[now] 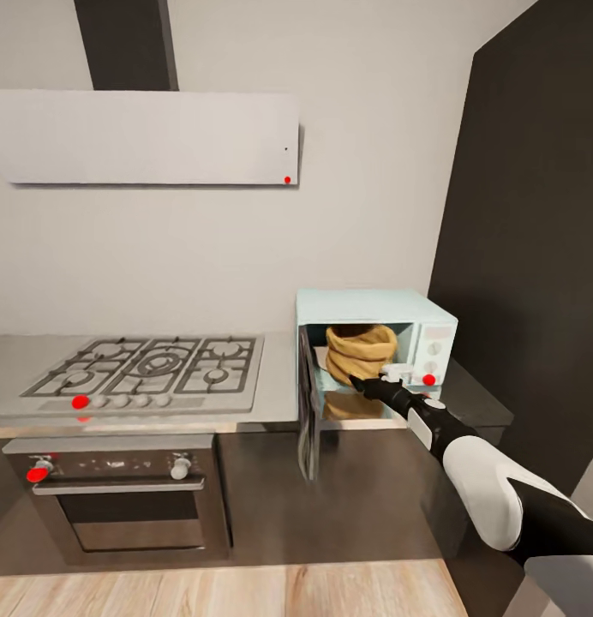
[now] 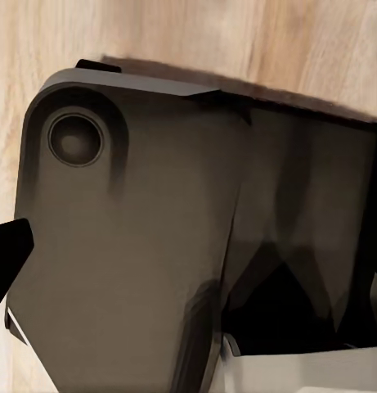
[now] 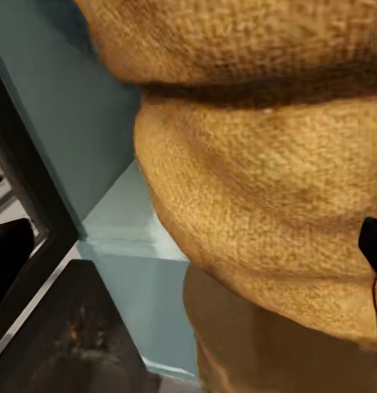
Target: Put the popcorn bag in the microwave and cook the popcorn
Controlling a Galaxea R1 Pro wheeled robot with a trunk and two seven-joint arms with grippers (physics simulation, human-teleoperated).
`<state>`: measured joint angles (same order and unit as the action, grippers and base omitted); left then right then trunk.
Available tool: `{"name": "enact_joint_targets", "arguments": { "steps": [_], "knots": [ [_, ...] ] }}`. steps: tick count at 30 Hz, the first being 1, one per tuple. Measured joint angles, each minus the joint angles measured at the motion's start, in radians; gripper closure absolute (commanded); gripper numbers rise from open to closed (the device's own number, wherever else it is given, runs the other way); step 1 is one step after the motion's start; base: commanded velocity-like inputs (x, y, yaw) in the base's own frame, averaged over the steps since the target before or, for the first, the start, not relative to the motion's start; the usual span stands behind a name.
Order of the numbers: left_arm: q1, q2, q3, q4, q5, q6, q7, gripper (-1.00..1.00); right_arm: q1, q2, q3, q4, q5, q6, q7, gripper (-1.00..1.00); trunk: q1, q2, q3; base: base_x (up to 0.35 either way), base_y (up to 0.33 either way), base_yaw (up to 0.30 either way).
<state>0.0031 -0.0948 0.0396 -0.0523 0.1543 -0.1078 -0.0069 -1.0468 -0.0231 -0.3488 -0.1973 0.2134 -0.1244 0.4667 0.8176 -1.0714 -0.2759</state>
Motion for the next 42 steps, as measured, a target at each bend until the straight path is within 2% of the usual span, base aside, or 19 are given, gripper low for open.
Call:
{"name": "enact_joint_targets", "arguments": {
  "steps": [6, 9, 12, 15, 16, 18, 22, 33, 42],
  "knots": [
    [0.000, 0.000, 0.000, 0.000, 0.000, 0.000, 0.000, -1.00, 0.000, -0.002, 0.000, 0.000, 0.002, 0.001, -0.006, -1.00, 0.000, 0.000, 0.000, 0.193, 0.000, 0.000],
    [0.000, 0.000, 0.000, 0.000, 0.000, 0.000, 0.000, -1.00, 0.000, -0.001, 0.001, 0.000, 0.005, 0.001, -0.057, -1.00, 0.000, 0.000, 0.000, 0.189, 0.000, 0.000],
    [0.000, 0.000, 0.000, 0.000, 0.000, 0.000, 0.000, -1.00, 0.000, 0.002, 0.002, 0.000, 0.012, 0.002, -0.079, -1.00, 0.000, 0.000, 0.000, 0.187, 0.000, 0.000],
    [0.000, 0.000, 0.000, 0.000, 0.000, 0.000, 0.000, -1.00, 0.000, 0.007, 0.002, 0.000, 0.013, 0.003, -0.080, -1.00, 0.000, 0.000, 0.000, 0.154, 0.000, 0.000],
    [0.000, 0.000, 0.000, 0.000, 0.000, 0.000, 0.000, -1.00, 0.000, 0.023, 0.002, 0.000, 0.013, 0.003, -0.079, -1.00, 0.000, 0.000, 0.000, 0.134, 0.000, 0.000],
    [0.000, 0.000, 0.000, 0.000, 0.000, 0.000, 0.000, -1.00, 0.000, 0.035, 0.002, 0.001, 0.013, 0.002, -0.076, -1.00, 0.000, 0.000, 0.000, 0.130, 0.000, 0.000],
    [0.000, 0.000, 0.000, 0.000, 0.000, 0.000, 0.000, -1.00, 0.000, 0.044, 0.003, 0.001, 0.013, 0.002, -0.075, -1.00, 0.000, 0.000, 0.000, 0.126, 0.000, 0.000],
    [0.000, 0.000, 0.000, 0.000, 0.000, 0.000, 0.000, -1.00, 0.000, 0.047, 0.003, 0.008, 0.014, 0.002, -0.076, -1.00, 0.000, 0.000, 0.000, 0.073, 0.000, 0.000],
    [0.000, -0.001, 0.000, 0.000, 0.000, 0.000, 0.000, -1.00, 0.000, 0.046, 0.005, 0.008, 0.014, 0.005, -0.080, -1.00, 0.001, 0.000, 0.000, -0.075, 0.000, 0.000]
  ]
}}
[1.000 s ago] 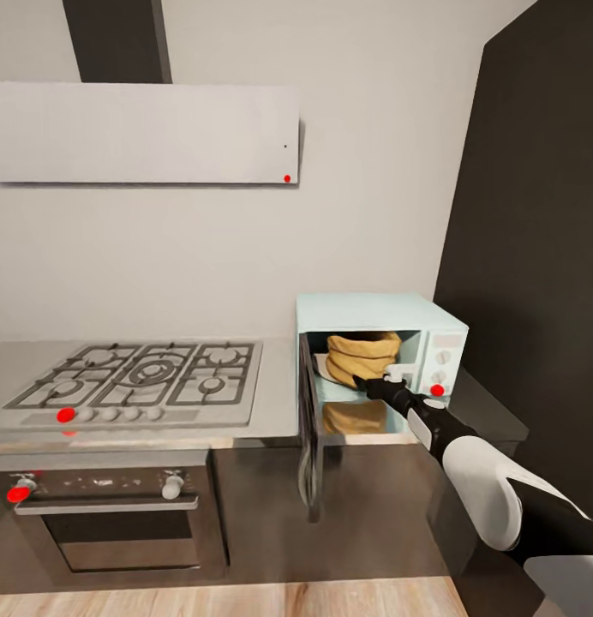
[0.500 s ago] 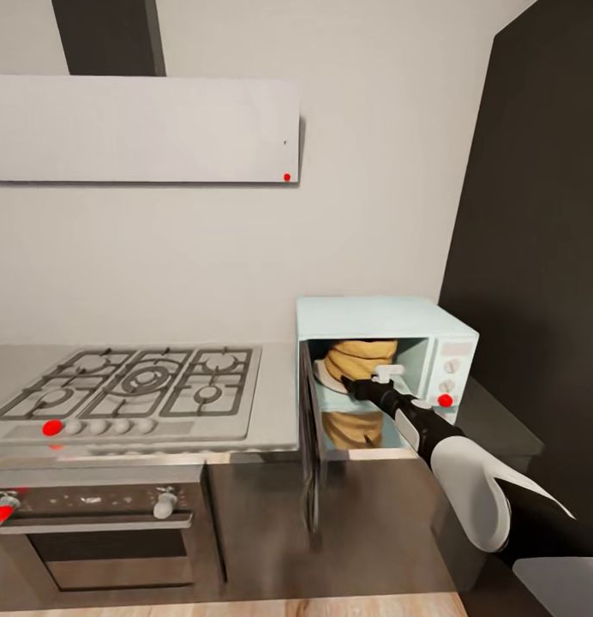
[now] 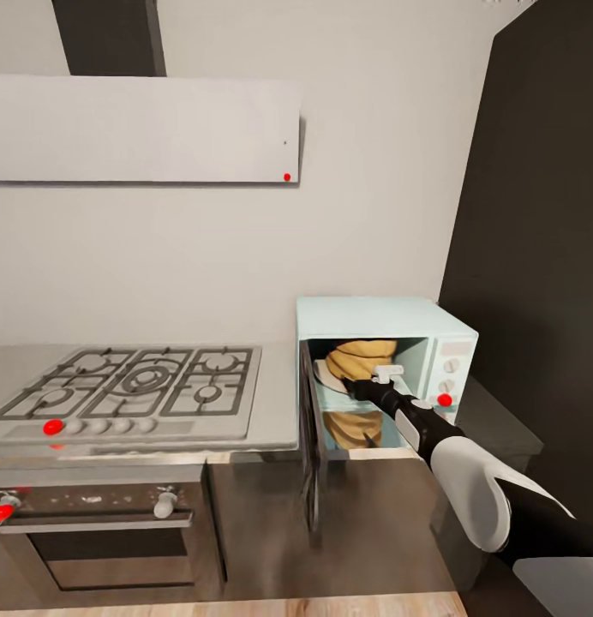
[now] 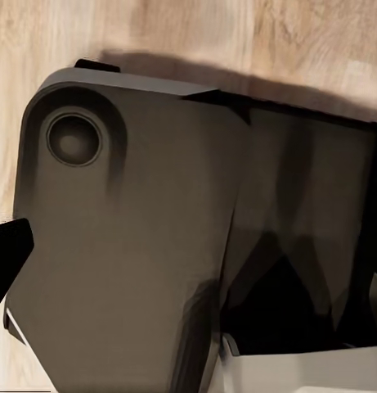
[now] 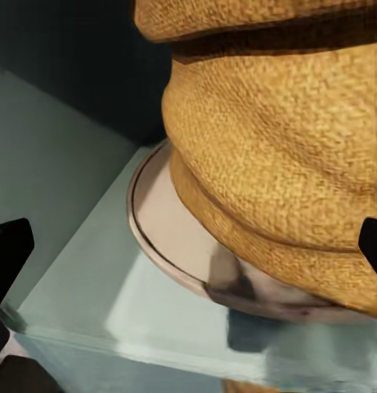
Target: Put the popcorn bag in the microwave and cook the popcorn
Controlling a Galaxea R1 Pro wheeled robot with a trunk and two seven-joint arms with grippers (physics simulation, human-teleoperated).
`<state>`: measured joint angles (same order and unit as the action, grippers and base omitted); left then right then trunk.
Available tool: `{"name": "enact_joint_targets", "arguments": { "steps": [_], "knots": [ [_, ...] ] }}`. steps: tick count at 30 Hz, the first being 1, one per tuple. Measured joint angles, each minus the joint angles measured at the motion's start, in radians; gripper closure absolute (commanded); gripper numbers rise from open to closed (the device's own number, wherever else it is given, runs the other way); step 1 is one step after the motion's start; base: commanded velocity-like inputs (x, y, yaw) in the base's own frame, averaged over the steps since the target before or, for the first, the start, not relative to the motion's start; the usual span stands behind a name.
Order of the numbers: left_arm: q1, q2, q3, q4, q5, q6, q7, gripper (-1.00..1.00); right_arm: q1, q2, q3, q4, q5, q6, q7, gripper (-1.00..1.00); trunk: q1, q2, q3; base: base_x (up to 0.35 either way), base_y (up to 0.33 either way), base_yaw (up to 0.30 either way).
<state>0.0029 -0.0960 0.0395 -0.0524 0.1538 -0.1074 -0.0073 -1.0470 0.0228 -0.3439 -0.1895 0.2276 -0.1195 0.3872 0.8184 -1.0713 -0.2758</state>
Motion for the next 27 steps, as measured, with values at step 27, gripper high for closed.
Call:
{"name": "enact_joint_targets", "arguments": {
  "steps": [27],
  "knots": [
    [0.000, 0.000, 0.001, 0.000, 0.001, 0.000, 0.000, -1.00, 0.000, -0.124, 0.018, -0.238, 0.128, 0.404, 0.177, -1.00, 0.000, 0.000, 0.000, -0.343, 0.000, 0.000]
  ]
}}
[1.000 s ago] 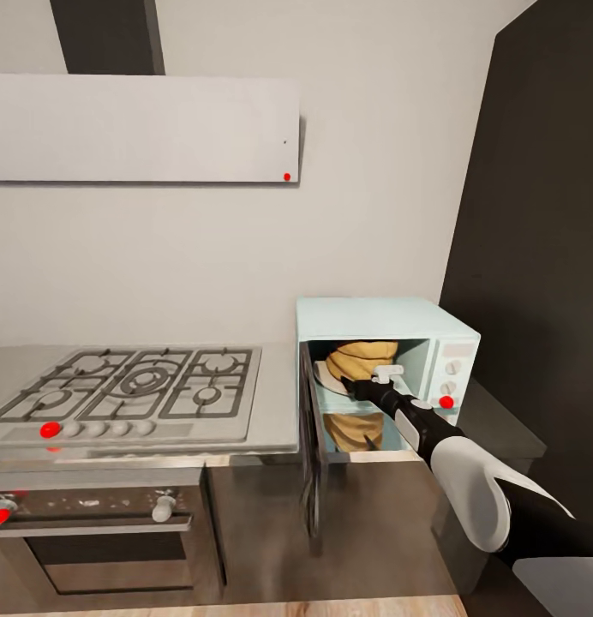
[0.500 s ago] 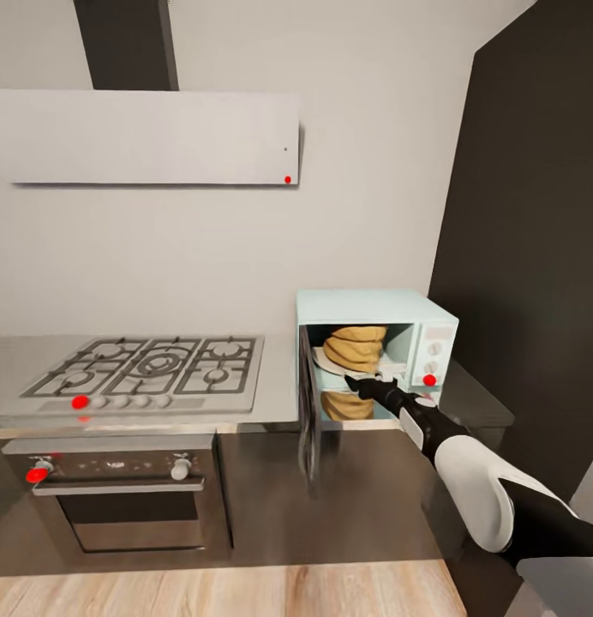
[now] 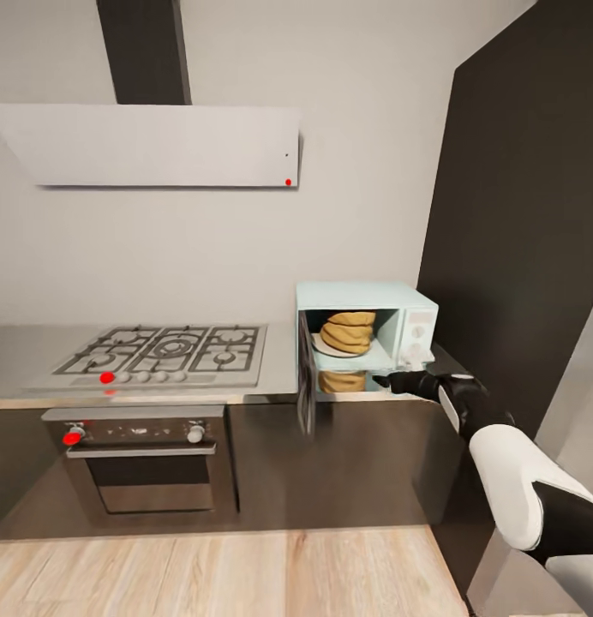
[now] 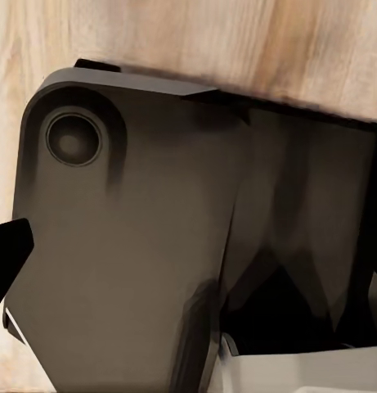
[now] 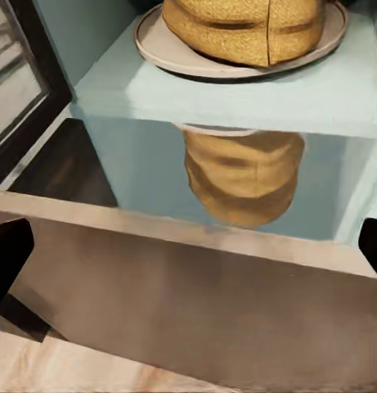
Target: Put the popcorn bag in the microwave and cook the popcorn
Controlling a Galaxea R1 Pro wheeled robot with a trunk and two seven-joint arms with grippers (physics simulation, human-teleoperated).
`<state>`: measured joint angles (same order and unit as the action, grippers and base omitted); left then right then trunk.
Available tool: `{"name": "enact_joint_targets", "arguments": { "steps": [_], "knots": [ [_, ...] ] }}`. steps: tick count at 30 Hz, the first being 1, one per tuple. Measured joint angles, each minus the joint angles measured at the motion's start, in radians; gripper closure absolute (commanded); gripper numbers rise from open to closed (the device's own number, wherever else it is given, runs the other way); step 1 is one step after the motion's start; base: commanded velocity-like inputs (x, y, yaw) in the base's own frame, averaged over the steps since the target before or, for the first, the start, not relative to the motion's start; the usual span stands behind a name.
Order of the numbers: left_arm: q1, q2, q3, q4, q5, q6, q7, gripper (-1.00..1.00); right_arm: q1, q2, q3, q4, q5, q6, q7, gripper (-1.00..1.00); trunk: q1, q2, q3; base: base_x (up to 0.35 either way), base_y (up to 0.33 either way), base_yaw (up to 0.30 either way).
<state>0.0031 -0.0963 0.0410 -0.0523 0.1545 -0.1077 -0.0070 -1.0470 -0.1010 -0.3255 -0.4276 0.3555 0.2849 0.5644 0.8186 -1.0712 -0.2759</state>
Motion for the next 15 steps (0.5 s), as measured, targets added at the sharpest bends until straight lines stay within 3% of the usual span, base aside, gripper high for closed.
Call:
{"name": "enact_joint_targets", "arguments": {
  "steps": [3, 7, 9, 11, 13, 15],
  "knots": [
    [0.000, 0.000, 0.000, 0.000, 0.000, 0.000, 0.000, -1.00, 0.000, -0.003, 0.001, 0.035, 0.058, 0.007, 0.004, -1.00, 0.000, 0.000, 0.000, -0.345, 0.000, 0.000],
    [0.000, 0.001, 0.000, 0.000, 0.000, 0.000, 0.000, -1.00, 0.000, -0.005, 0.003, 0.307, 0.129, 0.000, -0.011, -1.00, 0.000, 0.000, 0.000, -0.345, 0.000, 0.000],
    [0.000, 0.001, 0.000, 0.000, 0.000, 0.000, 0.000, -1.00, 0.000, -0.006, 0.003, 0.407, 0.154, -0.001, -0.033, -1.00, 0.000, 0.000, 0.000, -0.318, 0.000, 0.000],
    [0.000, 0.001, 0.000, 0.000, 0.000, 0.000, 0.000, -1.00, 0.009, -0.007, 0.001, 0.447, 0.161, 0.008, -0.045, -1.00, 0.000, 0.000, 0.000, -0.181, 0.000, 0.000],
    [0.000, 0.001, 0.000, 0.000, 0.000, 0.000, 0.000, -1.00, 0.045, -0.008, 0.003, 0.453, 0.162, 0.009, -0.075, -1.00, 0.000, 0.000, 0.000, -0.070, 0.000, 0.000],
    [0.000, 0.002, 0.000, 0.000, 0.000, 0.000, 0.000, -1.00, 0.129, -0.012, 0.004, 0.456, 0.161, 0.004, -0.138, -1.00, -0.001, 0.000, 0.000, -0.023, 0.000, 0.000]
  ]
}}
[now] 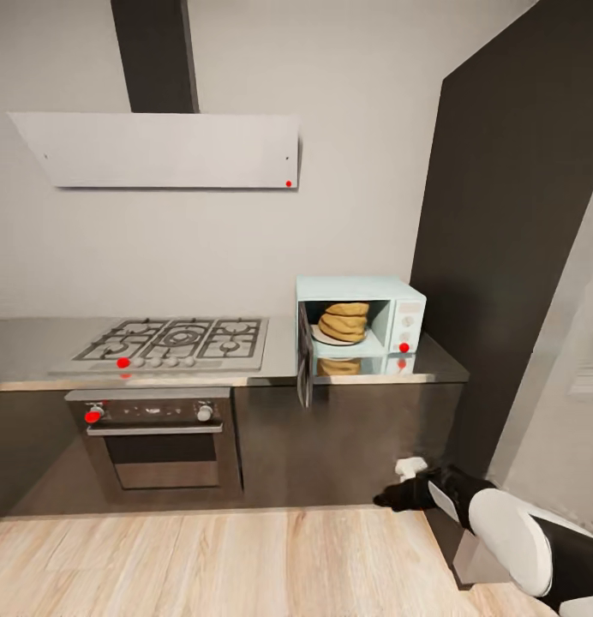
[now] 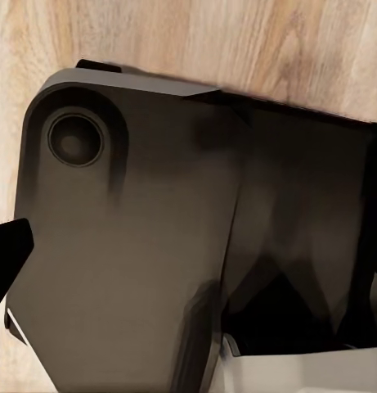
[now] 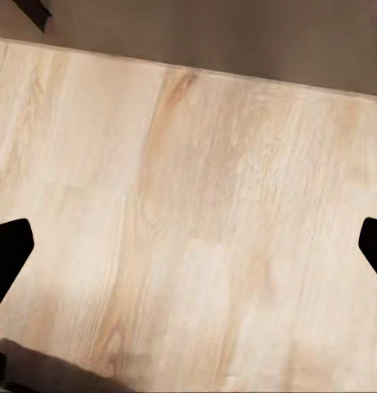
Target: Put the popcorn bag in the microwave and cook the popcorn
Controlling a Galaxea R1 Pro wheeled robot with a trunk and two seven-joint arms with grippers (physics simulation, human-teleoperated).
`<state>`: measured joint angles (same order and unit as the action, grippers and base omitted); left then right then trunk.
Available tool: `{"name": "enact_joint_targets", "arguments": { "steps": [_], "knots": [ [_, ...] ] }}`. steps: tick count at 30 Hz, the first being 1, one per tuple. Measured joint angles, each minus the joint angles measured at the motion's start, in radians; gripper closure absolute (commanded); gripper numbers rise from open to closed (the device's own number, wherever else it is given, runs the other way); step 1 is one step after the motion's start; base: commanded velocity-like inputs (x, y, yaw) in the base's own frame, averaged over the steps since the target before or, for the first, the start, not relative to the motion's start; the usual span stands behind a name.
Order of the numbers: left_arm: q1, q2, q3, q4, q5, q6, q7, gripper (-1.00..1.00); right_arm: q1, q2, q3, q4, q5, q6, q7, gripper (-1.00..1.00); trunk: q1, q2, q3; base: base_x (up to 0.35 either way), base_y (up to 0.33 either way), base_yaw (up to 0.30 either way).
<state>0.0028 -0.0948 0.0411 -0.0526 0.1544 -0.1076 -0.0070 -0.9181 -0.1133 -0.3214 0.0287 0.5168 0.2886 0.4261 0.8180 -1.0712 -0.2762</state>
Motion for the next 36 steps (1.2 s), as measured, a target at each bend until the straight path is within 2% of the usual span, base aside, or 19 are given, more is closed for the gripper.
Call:
{"name": "enact_joint_targets", "arguments": {
  "steps": [2, 4, 6, 8, 10, 12, 15, 17, 19, 20, 22, 25, 28, 36],
  "knots": [
    [0.000, 0.000, 0.000, 0.000, 0.000, 0.000, 0.000, -1.00, 0.081, 0.001, -0.002, 0.001, -0.003, -0.003, -0.051, -1.00, 0.000, 0.000, 0.000, -0.006, 0.000, 0.000],
    [0.000, 0.000, 0.000, 0.000, 0.000, 0.000, 0.000, -1.00, 0.200, 0.002, -0.005, 0.002, -0.006, -0.017, -0.078, -1.00, 0.000, 0.000, 0.000, 0.000, 0.000, 0.000],
    [0.000, 0.000, 0.000, 0.000, 0.001, 0.000, 0.000, -1.00, 0.224, 0.003, -0.008, 0.002, -0.007, -0.039, -0.081, -1.00, 0.000, 0.000, 0.000, 0.000, 0.000, 0.000],
    [0.000, 0.000, 0.000, 0.000, 0.001, 0.000, 0.000, -1.00, 0.280, 0.006, -0.007, 0.002, -0.007, -0.063, -0.087, -1.00, 0.000, 0.000, 0.000, 0.000, 0.000, 0.000],
    [0.000, 0.000, 0.000, 0.000, 0.001, 0.000, 0.000, -1.00, 0.333, 0.008, -0.012, 0.002, -0.008, -0.092, -0.125, -1.00, 0.000, 0.000, 0.000, 0.000, 0.000, 0.000],
    [0.000, 0.000, -0.001, 0.000, 0.001, 0.000, 0.000, -1.00, 0.358, 0.008, -0.014, 0.003, -0.009, -0.121, -0.161, -1.00, 0.000, 0.000, 0.000, 0.000, 0.000, 0.000],
    [0.000, 0.002, -0.002, 0.000, 0.003, 0.001, 0.001, -1.00, 0.420, 0.002, -0.019, 0.003, -0.053, -0.168, -0.217, -1.00, 0.000, 0.000, 0.000, 0.000, 0.000, 0.000],
    [0.000, 0.006, -0.004, -0.008, 0.004, 0.001, 0.001, -1.00, 0.500, 0.000, -0.020, 0.003, -0.137, -0.178, -0.253, -1.00, 0.000, 0.000, 0.000, 0.000, 0.000, 0.000],
    [0.000, 0.011, -0.004, -0.034, 0.004, 0.005, 0.004, -1.00, 0.536, -0.001, -0.021, 0.004, -0.165, -0.179, -0.273, -1.00, 0.000, 0.000, 0.000, 0.000, 0.000, 0.000],
    [0.000, 0.014, -0.004, -0.073, 0.004, 0.007, 0.005, -1.00, 0.571, 0.001, -0.019, 0.004, -0.177, -0.181, -0.290, -1.00, 0.000, 0.000, 0.000, 0.000, 0.000, 0.000],
    [0.000, 0.015, -0.004, -0.102, 0.005, 0.009, 0.005, -1.00, 0.622, 0.005, -0.020, 0.004, -0.184, -0.191, -0.301, -1.00, 0.000, 0.000, 0.000, 0.000, 0.000, 0.000],
    [0.000, 0.014, -0.004, -0.103, 0.006, 0.008, 0.004, -1.00, 0.720, 0.011, -0.021, 0.002, -0.186, -0.365, -0.306, -1.00, 0.000, 0.000, 0.000, 0.000, 0.000, 0.000],
    [0.000, 0.013, -0.004, -0.103, 0.006, 0.008, 0.005, -1.00, 0.761, 0.012, -0.021, 0.002, -0.186, -0.415, -0.307, -1.00, 0.000, 0.000, 0.000, 0.000, 0.000, -0.129],
    [0.000, 0.011, -0.004, -0.102, 0.002, 0.006, 0.004, -1.00, 0.767, 0.013, -0.021, 0.002, -0.186, -0.420, -0.307, -1.00, 0.000, 0.000, 0.000, 0.000, 0.000, -0.163]
  ]
}}
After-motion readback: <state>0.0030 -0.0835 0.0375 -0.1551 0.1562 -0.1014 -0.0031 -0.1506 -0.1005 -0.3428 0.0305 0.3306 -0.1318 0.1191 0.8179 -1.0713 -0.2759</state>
